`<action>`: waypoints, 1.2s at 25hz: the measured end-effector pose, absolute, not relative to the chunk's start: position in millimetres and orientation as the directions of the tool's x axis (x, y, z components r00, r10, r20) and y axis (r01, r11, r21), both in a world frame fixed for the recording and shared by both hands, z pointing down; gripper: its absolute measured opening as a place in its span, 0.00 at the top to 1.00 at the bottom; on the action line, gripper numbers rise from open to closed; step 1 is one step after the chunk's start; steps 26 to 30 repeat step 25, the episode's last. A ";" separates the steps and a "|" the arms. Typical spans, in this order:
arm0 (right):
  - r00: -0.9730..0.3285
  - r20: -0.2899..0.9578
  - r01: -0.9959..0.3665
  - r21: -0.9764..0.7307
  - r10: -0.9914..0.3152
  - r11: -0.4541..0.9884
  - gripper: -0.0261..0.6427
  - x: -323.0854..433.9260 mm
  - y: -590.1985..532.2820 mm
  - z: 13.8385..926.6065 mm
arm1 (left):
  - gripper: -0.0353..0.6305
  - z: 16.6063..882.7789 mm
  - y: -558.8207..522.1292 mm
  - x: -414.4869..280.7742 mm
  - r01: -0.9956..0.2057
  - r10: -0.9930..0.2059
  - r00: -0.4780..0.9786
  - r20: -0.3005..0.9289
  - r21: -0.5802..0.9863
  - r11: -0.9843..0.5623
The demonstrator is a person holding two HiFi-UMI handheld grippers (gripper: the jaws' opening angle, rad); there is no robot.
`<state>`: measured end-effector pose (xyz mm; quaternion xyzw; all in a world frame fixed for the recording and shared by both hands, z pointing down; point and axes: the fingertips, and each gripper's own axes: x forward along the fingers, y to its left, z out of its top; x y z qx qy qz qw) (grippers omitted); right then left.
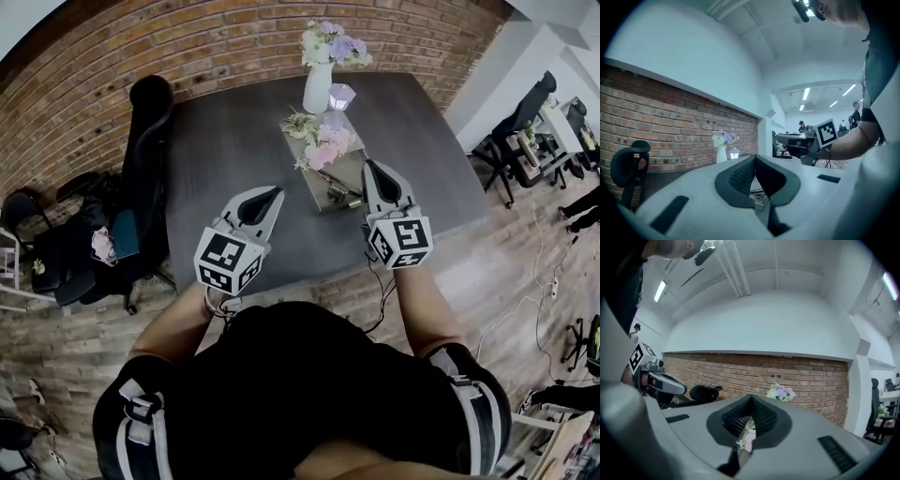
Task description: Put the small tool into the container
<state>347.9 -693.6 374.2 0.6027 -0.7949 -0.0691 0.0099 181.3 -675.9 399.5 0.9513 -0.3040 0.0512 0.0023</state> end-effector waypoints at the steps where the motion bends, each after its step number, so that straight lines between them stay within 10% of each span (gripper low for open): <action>1: -0.272 -0.070 -0.957 0.124 -0.960 0.262 0.97 344.2 -691.8 371.4 | 0.93 395.3 -677.4 177.1 -0.579 -0.579 0.810 0.090 -0.031 -0.815; 30: -0.285 -0.026 -0.955 0.093 -0.958 0.281 0.97 305.0 -635.3 382.3 | 0.93 392.8 -649.6 140.2 -0.558 -0.559 0.826 0.069 -0.036 -0.829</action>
